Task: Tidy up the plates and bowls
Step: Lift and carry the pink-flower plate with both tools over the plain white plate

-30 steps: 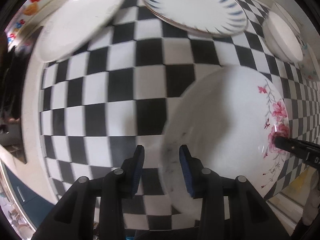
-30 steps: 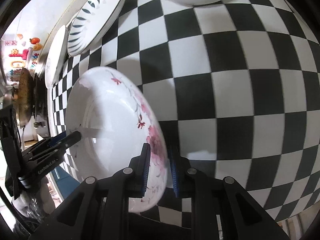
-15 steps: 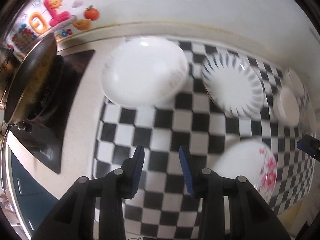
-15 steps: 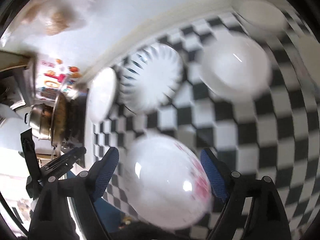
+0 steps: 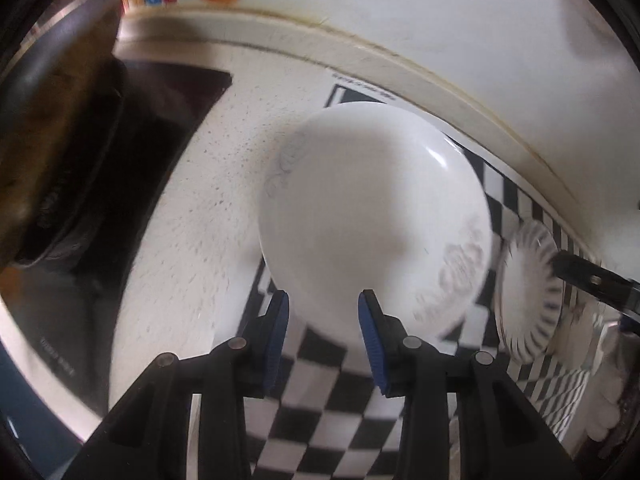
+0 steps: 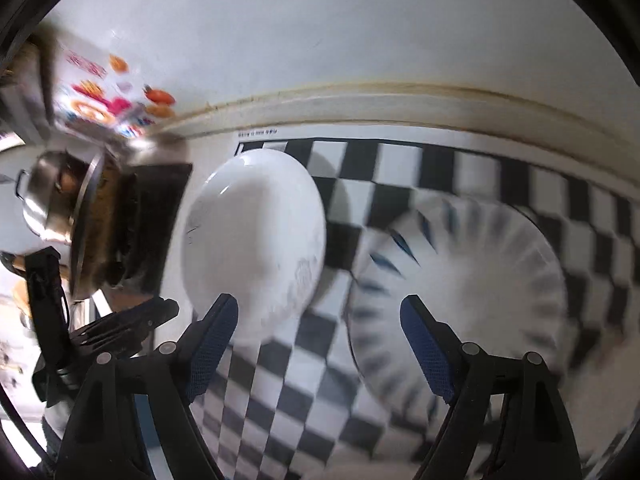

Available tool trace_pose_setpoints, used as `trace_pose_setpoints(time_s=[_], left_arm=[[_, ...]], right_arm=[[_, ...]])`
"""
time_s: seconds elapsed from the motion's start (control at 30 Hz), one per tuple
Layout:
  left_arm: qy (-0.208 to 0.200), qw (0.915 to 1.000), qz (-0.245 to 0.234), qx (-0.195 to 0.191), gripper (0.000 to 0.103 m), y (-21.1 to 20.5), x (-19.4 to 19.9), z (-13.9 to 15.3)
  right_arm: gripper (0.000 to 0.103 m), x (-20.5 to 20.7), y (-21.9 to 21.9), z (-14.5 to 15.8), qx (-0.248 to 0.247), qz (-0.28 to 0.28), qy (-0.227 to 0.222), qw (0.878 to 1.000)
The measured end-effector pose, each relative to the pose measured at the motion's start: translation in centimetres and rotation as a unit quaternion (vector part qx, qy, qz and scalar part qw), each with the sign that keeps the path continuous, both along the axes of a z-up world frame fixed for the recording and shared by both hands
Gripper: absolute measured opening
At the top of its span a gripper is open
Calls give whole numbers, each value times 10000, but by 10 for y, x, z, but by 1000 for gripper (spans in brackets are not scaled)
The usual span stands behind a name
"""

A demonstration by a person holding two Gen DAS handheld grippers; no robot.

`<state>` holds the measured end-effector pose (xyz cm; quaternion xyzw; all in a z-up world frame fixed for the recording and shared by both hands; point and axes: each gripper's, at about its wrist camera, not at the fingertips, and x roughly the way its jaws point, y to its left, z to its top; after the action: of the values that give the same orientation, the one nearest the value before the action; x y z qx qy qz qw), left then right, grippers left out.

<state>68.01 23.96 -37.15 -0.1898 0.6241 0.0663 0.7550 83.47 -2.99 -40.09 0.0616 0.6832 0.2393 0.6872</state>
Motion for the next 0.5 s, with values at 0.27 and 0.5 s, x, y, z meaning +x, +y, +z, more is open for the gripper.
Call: trace_pose_setpoints(time_s=[0.27,0.5], left_arm=[[232,9988,-89,-432,32,21,41,-34],[51,9987,-100,-490,33,35,31,-19]], right_arm=[[67,51,51,-66,-484,380,599,9963],[66,62,55,-82,-453,334,827,9950]])
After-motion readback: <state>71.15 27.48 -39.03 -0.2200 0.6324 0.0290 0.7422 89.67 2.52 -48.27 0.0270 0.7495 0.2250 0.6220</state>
